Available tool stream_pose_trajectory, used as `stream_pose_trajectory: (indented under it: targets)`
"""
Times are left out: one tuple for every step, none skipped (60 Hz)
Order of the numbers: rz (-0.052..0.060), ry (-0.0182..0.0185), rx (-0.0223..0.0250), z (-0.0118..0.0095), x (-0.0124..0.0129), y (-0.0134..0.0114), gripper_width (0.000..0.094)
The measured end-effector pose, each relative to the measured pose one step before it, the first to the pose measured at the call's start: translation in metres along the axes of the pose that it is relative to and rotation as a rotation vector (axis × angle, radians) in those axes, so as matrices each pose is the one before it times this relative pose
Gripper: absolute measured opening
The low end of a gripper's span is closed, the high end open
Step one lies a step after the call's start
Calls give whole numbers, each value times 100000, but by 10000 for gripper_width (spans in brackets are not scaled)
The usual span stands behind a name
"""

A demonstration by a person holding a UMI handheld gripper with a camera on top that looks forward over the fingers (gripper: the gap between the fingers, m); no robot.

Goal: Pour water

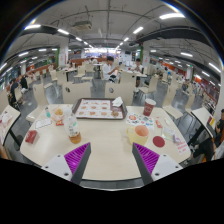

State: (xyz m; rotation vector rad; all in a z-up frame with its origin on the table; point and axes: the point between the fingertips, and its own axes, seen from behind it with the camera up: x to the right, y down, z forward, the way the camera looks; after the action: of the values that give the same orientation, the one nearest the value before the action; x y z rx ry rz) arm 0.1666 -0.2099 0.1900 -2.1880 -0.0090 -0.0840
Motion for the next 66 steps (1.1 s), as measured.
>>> stream_pose_trajectory:
  targets:
    - [119, -178, -384, 105, -577, 233, 842]
    - [100, -230, -272, 77, -690, 251, 844]
    - [131, -307, -199, 77, -740, 220, 844]
    - [155, -353, -117, 83, -856, 262, 843]
    - [107, -356, -162, 83, -869, 283, 841]
    - [3, -448, -269, 110, -918, 322, 845]
    - [1, -451, -320, 133, -940, 456, 841]
    - [61, -481, -261, 238, -885, 277, 841]
    - [132, -476, -117, 106, -962, 255, 843]
    - [190, -493, -32, 107, -1025, 203, 842]
    - [208, -555, 37, 187, -1125, 167, 840]
    - [253, -595, -13, 228, -1147, 164, 843]
    - [233, -659, -90, 337, -1153, 203, 842]
    - [265, -691, -135, 249, -1231, 198, 842]
    - [295, -705, -39, 410, -1215, 185, 844]
    - [343, -677, 228, 337, -1198, 158, 843]
    - [391, -598, 483, 339, -1253, 18, 848]
    - [445, -578, 643, 315, -1303, -91, 850]
    - [450, -361, 569, -501, -2843, -441, 848]
    - [303, -473, 504, 273, -1120, -117, 851]
    - [244, -362, 417, 473, -825, -103, 853]
    - [260, -356, 550, 440, -637, -114, 852]
    - [334, -363, 745, 626, -574, -126, 852]
    - [339, -288, 884, 627, -576, -223, 851]
    - [342, -218, 936, 620, -433, -171, 851]
    - [309, -188, 887, 632, -475, -198, 850]
    - [189, -151, 785, 652, -398, -202, 851]
    - [102, -167, 798, 680, -377, -224, 851]
    - [117, -27, 947, 728, -295, -248, 852]
    - [179, 147, 1077, 707, -207, -249, 853]
    - [163, 309, 1090, 745, -116, -244, 853]
    - [108, 406, 1021, 715, -82, -216, 853]
    - [19, 424, 941, 750, -69, -220, 855]
    - [-21, 448, 771, 769, -81, -169, 851]
    - [49, 463, 695, 758, -32, -151, 851]
    - [128, 603, 739, 734, 27, -185, 850]
    - [217, 780, 912, 763, 46, -188, 850]
    - [191, 765, 890, 753, 62, -166, 851]
    - [115, 574, 726, 718, 11, -145, 850]
    - [-137, 303, 351, 675, -119, -87, 850]
    - [-266, 354, 239, 682, 5, -1, 849]
    - [-340, 764, 172, 717, 97, 36, 848]
    - [-241, 1017, 72, 671, 181, 72, 839]
    - [-130, 951, 69, 636, 127, 66, 832]
    - [-2, 674, 166, 578, 45, 59, 826]
    - [203, 521, 438, 712, -203, 5, 816]
    - [211, 400, 336, 484, 55, 44, 809]
    - [143, 192, 423, 306, 293, 118, 795]
    - [35, 289, 285, 398, 48, 78, 775]
    - [-51, 231, 102, 471, 95, 90, 753]
    - [-126, 301, -98, 366, 38, 129, 729]
    - [-132, 201, -47, 277, 54, 84, 700]
    - [-179, 37, 276, 235, -21, 8, 661]
    - [-278, 173, 703, 278, -66, -6, 615]
    - [-328, 617, 826, -4, 158, -192, 574]
    - [-444, 155, 890, 23, 22, -164, 564]
    - [-163, -341, 304, 31, -121, -17, 561]
    - [-349, -620, 354, 26, -179, -45, 542]
    - [-526, -576, 349, 3, -121, -74, 528]
    - [-509, -487, 81, 12, -88, -3, 519]
    - [-282, -292, 114, 103, -54, 29, 499]
    - [-190, -230, -150, -62, -27, 2, 491]
    - [131, -218, 63, -56, 81, -26, 474]
    - [111, -101, -251, -48, 35, 12, 470]
    - [95, -112, -229, -63, -3, 10, 455]
    - [-85, -251, -341, -62, -18, 24, 433]
